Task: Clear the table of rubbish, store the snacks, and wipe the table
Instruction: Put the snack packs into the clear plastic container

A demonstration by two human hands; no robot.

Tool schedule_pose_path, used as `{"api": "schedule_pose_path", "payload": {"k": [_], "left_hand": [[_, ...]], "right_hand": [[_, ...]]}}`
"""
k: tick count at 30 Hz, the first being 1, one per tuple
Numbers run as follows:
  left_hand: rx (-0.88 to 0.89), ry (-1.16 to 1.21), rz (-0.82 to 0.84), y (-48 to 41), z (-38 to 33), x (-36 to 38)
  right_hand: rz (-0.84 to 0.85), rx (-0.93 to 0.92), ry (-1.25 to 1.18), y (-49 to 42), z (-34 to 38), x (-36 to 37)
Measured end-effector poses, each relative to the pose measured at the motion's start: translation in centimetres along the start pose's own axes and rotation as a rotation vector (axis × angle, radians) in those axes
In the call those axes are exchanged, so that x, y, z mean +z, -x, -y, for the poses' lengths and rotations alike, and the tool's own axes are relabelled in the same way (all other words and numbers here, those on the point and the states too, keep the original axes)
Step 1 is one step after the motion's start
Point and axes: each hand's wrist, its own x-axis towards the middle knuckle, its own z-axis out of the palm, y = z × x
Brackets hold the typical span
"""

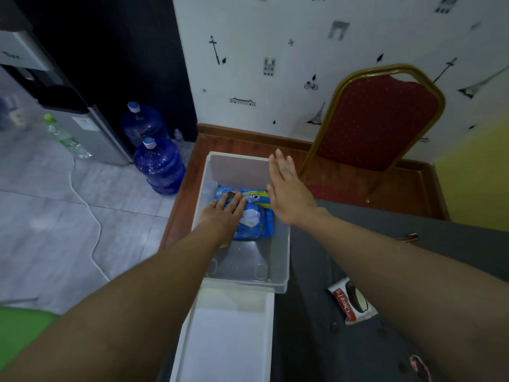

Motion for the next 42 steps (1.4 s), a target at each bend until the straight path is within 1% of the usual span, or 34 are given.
{"api": "schedule_pose_path", "payload": {"k": [3,7,10,13,19,24,29,34,42], "left_hand": [[-0.016,0.049,0.031,0.1,0.0,-0.7],[-0.045,0.14,0.047,0.8,-0.1,-2.4],[-0.068,0.197,-0.036,1.8,0.0,-4.1],[-0.075,0.238,-0.153,3.1,0.1,-5.8],[-0.111,0.328,-0.33,4.9,-1.2,-8.4],[-0.053,0.285,-0.396,5.9,-4.7,-11.3],[0.026,0.271,-0.484,6.0,-10.0,-13.4],[0.095,0.262,-0.442,5.7,-16.2,-14.5],[0.148,0.273,-0.257,4.0,-24.0,-12.2]], "right_hand": [[0.066,-0.007,0.014,0.0,-0.1,-0.7],[0.133,0.001,-0.047,0.6,-0.2,-1.7],[0.103,0.031,-0.094,1.7,-0.5,-2.4],[0.073,0.074,-0.076,3.1,-1.5,-3.3],[0.014,0.157,-0.04,6.4,-5.0,-5.3],[-0.03,0.193,-0.053,9.4,-8.0,-7.0],[-0.063,0.237,-0.069,12.9,-11.7,-8.0],[-0.066,0.312,-0.086,16.7,-16.0,-7.7],[-0.031,0.408,-0.122,21.5,-22.5,-5.9]]}}
